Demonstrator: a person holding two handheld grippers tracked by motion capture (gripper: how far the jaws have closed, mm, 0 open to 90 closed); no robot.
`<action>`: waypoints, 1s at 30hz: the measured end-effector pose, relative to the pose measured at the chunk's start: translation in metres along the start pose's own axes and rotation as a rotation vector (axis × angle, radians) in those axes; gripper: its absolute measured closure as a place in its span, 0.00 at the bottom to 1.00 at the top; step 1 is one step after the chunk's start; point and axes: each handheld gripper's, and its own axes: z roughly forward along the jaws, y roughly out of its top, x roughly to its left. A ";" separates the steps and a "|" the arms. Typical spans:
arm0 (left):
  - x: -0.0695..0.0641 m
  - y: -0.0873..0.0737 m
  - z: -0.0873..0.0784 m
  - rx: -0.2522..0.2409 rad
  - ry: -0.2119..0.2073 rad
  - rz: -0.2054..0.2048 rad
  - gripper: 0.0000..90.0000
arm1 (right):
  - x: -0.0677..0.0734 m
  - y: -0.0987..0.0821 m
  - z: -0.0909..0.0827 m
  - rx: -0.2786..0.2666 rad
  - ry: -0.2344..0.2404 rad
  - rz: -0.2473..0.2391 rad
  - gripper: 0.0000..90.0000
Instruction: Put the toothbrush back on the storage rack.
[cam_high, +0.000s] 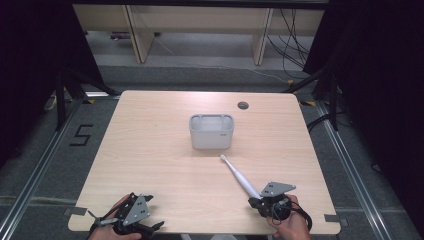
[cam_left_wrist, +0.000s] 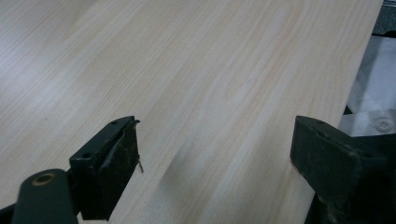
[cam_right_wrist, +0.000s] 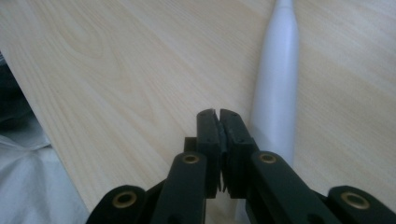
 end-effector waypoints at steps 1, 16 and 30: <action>0.000 0.000 0.000 0.001 -0.001 0.001 0.16 | 0.003 0.005 -0.003 -0.008 -0.008 -0.015 0.93; 0.001 -0.001 0.001 0.002 0.000 -0.006 0.17 | -0.005 0.031 -0.013 0.095 -0.104 -0.068 0.67; 0.002 -0.001 0.000 0.008 0.008 -0.004 0.16 | -0.016 0.059 0.017 0.220 -0.096 0.001 0.51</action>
